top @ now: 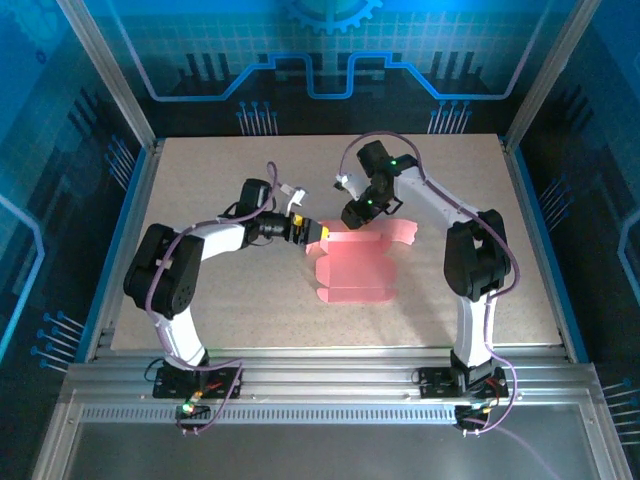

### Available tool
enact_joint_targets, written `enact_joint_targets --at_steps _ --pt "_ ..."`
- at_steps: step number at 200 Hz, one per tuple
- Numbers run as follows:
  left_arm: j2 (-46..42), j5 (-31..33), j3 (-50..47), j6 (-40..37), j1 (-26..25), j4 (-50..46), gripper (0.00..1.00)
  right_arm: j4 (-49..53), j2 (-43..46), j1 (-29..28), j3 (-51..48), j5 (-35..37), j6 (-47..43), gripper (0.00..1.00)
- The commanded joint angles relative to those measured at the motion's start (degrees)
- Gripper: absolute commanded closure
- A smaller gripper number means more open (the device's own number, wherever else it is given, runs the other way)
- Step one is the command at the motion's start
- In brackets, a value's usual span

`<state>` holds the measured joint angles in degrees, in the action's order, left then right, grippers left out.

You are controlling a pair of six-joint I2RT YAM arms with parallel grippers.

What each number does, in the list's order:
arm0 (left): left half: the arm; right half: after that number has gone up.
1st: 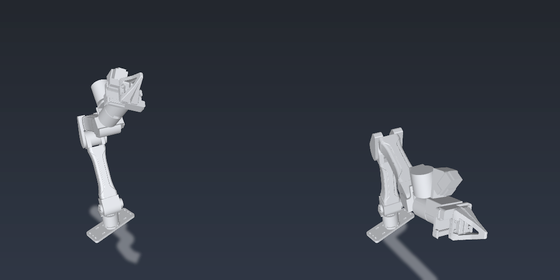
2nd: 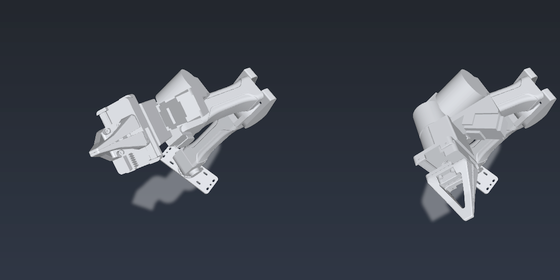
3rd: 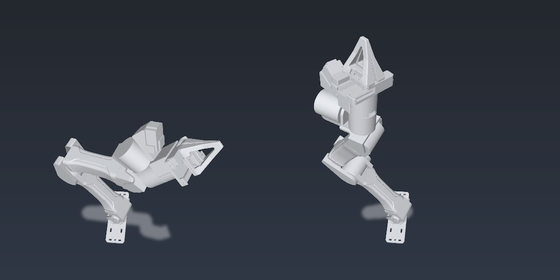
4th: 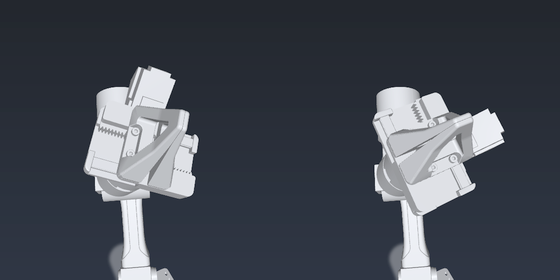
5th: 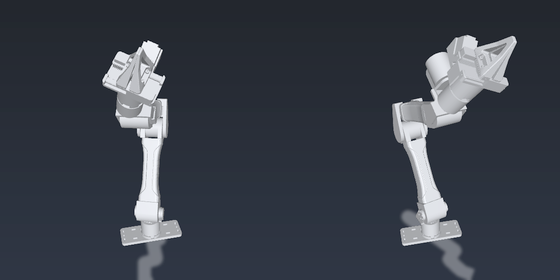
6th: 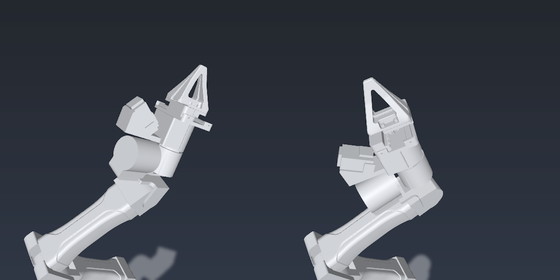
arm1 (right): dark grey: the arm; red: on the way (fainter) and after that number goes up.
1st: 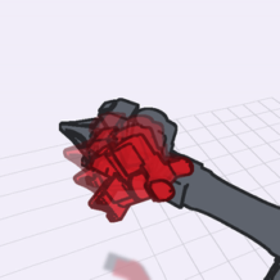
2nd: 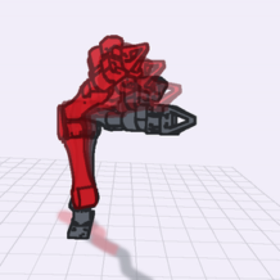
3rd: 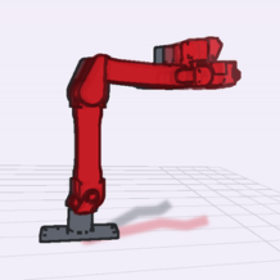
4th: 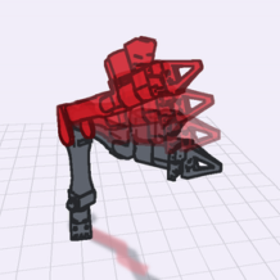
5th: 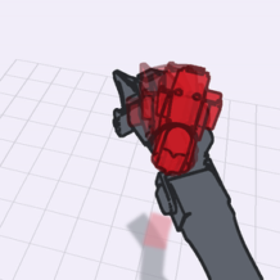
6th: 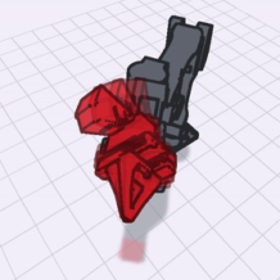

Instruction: Fold the paper box

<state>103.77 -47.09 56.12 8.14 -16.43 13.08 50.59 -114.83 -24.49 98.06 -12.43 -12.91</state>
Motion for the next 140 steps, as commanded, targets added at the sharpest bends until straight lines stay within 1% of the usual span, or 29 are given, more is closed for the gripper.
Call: enact_joint_targets --at_steps 1,30,73,103,140 --pt "-2.2 2.0 -2.2 2.3 -1.3 3.9 0.03 1.9 -1.9 -1.0 -0.6 0.7 0.6 0.62" --pt "-3.5 3.0 -3.4 2.8 -2.1 4.0 0.03 2.0 -1.8 -0.8 -1.2 0.4 1.2 0.62" --pt "-5.1 4.5 -4.8 2.9 -3.7 4.0 0.03 3.6 -1.5 -0.8 -1.4 0.0 4.4 0.65" --pt "-6.5 4.8 -5.7 3.1 -4.3 4.2 0.02 4.2 -1.4 -1.0 -1.6 1.3 7.0 0.66" --pt "-7.7 6.8 -6.7 4.3 -5.8 3.5 0.02 4.0 -1.1 -1.5 -2.3 2.8 9.6 0.66"
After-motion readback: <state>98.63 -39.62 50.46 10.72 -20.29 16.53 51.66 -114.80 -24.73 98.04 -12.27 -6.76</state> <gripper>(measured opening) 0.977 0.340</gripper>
